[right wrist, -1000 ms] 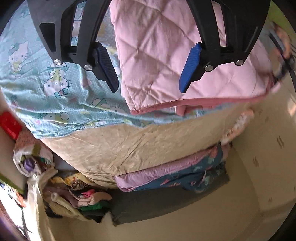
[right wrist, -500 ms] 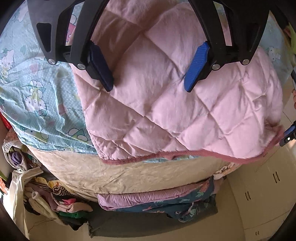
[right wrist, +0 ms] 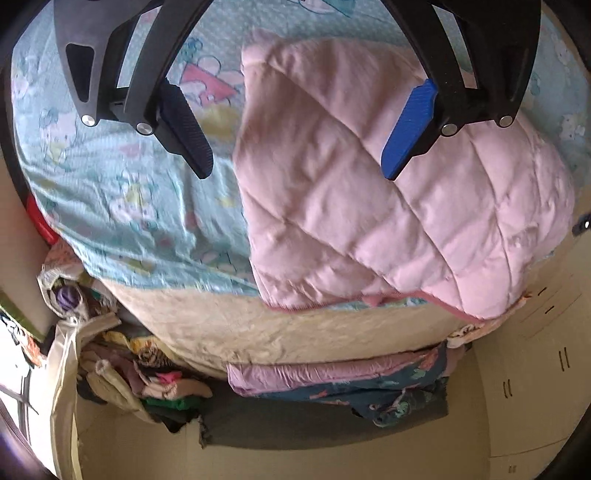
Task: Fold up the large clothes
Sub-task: 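Withdraw both tools above the folded jacket, then grasp the folded jacket edge with the right gripper while the left gripper grasps it too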
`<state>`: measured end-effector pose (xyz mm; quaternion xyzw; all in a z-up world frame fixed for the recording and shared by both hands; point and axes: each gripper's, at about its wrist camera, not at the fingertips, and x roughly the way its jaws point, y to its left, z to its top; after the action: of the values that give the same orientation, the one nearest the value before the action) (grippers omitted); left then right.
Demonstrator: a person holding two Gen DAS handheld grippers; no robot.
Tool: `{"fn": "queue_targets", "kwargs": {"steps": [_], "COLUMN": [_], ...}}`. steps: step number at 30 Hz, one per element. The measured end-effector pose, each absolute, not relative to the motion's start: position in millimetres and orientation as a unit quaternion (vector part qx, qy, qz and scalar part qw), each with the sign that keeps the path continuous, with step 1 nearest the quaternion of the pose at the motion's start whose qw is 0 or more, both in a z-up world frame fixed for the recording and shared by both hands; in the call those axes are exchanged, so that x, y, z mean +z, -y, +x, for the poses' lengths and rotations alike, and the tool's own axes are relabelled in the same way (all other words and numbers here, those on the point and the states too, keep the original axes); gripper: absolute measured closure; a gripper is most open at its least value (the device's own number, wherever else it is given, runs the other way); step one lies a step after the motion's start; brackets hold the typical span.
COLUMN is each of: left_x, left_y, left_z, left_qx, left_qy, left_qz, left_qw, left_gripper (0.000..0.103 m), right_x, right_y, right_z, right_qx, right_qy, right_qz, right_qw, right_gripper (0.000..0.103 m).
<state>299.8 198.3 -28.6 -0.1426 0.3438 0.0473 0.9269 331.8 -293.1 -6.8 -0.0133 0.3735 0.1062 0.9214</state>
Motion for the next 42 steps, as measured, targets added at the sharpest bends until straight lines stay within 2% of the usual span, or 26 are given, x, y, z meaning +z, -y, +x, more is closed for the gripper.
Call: {"fn": "queue_targets", "kwargs": {"steps": [6,8,9,10,11,13,14,15,16,24,42], "left_x": [-48.2,-46.6,-45.7,-45.1,-44.1,-41.7,-39.2,-37.6,-35.3,-19.7,-46.0], "left_y": [-190.2,-181.1,-177.8,-174.0,-169.9,-165.9,-162.4,-161.2,-159.6,-161.0,-158.2], "left_z": [305.3,311.1,313.6,315.6,319.2,324.0,326.6,328.8,332.3,378.6,402.9], "left_qx": [0.041,0.046,0.051,0.053,0.053,0.055,0.057,0.06,0.063,0.104,0.126], "left_qy": [-0.363,-0.365,-0.364,-0.363,-0.362,-0.362,-0.358,-0.355,-0.353,-0.346,-0.371], "left_qz": [-0.161,-0.144,-0.132,-0.123,-0.116,-0.102,-0.092,-0.084,-0.078,-0.066,-0.061], "left_qw": [0.917,0.919,0.92,0.922,0.923,0.925,0.927,0.929,0.93,0.93,0.918], "left_gripper": [0.01,0.014,0.032,0.046,0.052,0.069,0.072,0.078,0.081,0.083,0.081], "right_x": [-30.7,-34.9,-36.1,-37.6,-37.6,-35.6,-33.3,-30.6,-27.7,4.0,-51.2], "right_y": [296.3,293.3,291.7,288.4,285.4,278.4,275.5,273.5,272.8,266.7,261.6], "right_z": [343.4,348.7,351.1,353.7,354.1,355.4,356.8,358.7,360.4,405.0,437.8], "right_qx": [0.109,0.113,0.12,0.122,0.115,0.105,0.103,0.097,0.095,0.058,0.024], "right_qy": [-0.393,-0.394,-0.394,-0.394,-0.391,-0.381,-0.376,-0.372,-0.368,-0.345,-0.403], "right_qz": [0.006,0.014,0.019,0.023,0.019,0.007,0.003,0.0,0.0,0.004,0.021], "right_qw": [0.913,0.912,0.911,0.911,0.913,0.919,0.921,0.923,0.925,0.937,0.914], "right_gripper": [0.013,0.022,0.031,0.033,0.034,0.05,0.066,0.077,0.081,0.084,0.084]}}
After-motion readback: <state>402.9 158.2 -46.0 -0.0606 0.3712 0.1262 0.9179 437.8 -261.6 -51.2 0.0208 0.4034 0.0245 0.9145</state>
